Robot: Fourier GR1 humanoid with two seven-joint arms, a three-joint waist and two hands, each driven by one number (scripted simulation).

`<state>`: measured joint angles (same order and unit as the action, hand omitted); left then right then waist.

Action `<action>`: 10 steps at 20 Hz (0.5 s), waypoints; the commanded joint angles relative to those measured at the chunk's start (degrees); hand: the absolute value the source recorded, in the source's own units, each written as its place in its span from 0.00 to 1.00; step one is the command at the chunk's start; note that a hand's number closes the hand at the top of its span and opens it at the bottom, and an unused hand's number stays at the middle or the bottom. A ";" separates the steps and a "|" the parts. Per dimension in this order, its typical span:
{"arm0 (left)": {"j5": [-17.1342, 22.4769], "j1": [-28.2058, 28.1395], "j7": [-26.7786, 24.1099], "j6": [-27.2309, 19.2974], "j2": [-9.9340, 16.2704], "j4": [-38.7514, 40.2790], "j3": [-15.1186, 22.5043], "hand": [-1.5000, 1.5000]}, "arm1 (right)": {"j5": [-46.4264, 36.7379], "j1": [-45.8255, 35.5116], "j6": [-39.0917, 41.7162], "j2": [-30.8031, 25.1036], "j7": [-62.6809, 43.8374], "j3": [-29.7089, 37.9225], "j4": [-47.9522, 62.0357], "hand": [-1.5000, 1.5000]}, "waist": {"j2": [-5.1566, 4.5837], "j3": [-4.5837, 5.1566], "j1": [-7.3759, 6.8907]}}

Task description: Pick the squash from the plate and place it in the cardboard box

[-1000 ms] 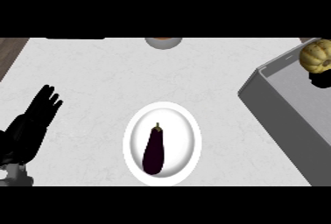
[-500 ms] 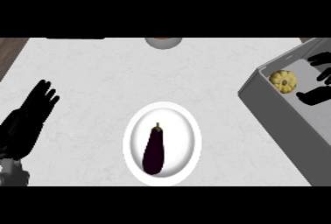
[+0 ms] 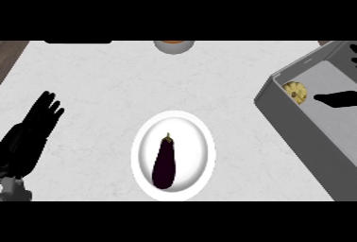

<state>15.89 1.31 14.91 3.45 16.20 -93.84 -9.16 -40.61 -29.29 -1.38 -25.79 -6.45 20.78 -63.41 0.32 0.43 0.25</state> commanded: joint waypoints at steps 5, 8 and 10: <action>-0.36 -2.28 -2.17 0.66 -1.06 0.26 -0.12 0.50 | 16.44 -0.19 -1.72 0.11 1.71 14.32 -4.49 0.00 | -0.09 -0.45 0.47; -0.18 1.06 2.82 -1.56 -1.24 -2.83 0.35 0.50 | 19.00 2.34 -0.46 -1.41 -0.47 16.28 -7.69 0.00 | -0.16 -0.45 0.21; 1.36 0.55 1.80 1.53 1.69 -0.34 -2.69 0.50 | 22.49 8.07 1.22 -1.83 4.67 19.18 -6.06 0.00 | -0.23 -0.45 0.22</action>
<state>16.04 0.76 15.46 3.70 16.06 -94.81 -9.93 -23.32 -25.64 -1.77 -26.21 -4.28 35.38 -69.01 0.20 0.06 0.50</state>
